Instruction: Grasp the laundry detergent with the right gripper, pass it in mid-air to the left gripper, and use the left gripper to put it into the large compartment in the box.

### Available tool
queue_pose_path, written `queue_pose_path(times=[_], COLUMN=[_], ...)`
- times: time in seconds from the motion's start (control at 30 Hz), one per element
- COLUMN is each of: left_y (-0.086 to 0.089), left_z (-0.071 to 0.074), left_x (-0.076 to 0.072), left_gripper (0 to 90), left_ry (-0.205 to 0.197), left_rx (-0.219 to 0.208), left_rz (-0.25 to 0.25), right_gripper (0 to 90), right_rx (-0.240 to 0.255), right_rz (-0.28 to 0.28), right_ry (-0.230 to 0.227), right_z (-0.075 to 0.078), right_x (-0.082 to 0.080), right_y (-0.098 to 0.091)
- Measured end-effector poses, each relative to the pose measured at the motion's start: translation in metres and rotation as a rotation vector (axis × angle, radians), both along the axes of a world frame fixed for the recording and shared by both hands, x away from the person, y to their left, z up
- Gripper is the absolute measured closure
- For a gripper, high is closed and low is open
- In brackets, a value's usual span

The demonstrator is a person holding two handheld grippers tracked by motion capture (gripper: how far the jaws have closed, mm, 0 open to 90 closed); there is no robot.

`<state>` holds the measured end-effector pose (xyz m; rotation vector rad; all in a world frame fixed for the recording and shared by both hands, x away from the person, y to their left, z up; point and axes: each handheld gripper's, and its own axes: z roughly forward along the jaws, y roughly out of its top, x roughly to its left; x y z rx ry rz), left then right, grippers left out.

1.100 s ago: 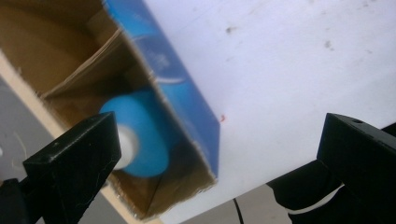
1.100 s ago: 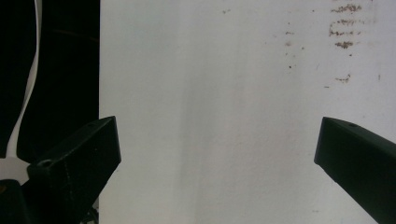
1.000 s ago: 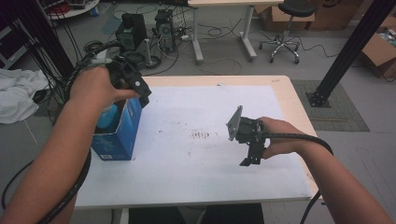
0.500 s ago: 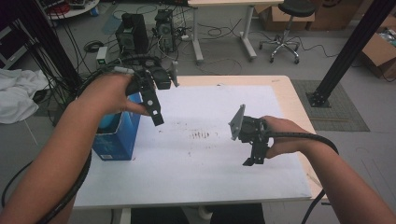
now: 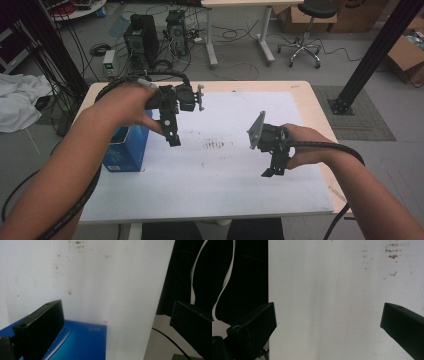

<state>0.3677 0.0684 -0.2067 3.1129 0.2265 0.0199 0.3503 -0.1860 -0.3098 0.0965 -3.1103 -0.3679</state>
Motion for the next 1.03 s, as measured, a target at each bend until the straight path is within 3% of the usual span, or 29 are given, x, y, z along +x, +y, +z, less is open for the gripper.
queue_pose_path(times=[0.1, 0.27, 0.43, 1.03], left_y=[-0.002, -0.002, -0.001, 0.0], left_z=[-0.002, -0.006, -0.011, -0.014], left_x=[-0.002, -0.003, -0.004, -0.006], left_gripper=[0.1, 0.1, 0.1, 0.1], left_ry=[0.017, 0.007, 0.009, 0.019], left_rx=[-0.041, -0.038, -0.011, -0.008], left_rz=[-0.043, -0.069, -0.073, -0.07], right_gripper=[0.1, 0.2, 0.2, 0.1], right_rx=[-0.009, -0.015, -0.023, -0.021], right_rz=[-0.001, -0.002, -0.008, -0.005], right_ry=[0.004, 0.002, 0.003, -0.002], right_z=[-0.002, 0.0, 0.0, 0.002], right_x=[0.0, 0.002, 0.003, 0.001], right_y=[0.0, 0.001, 0.002, 0.003])
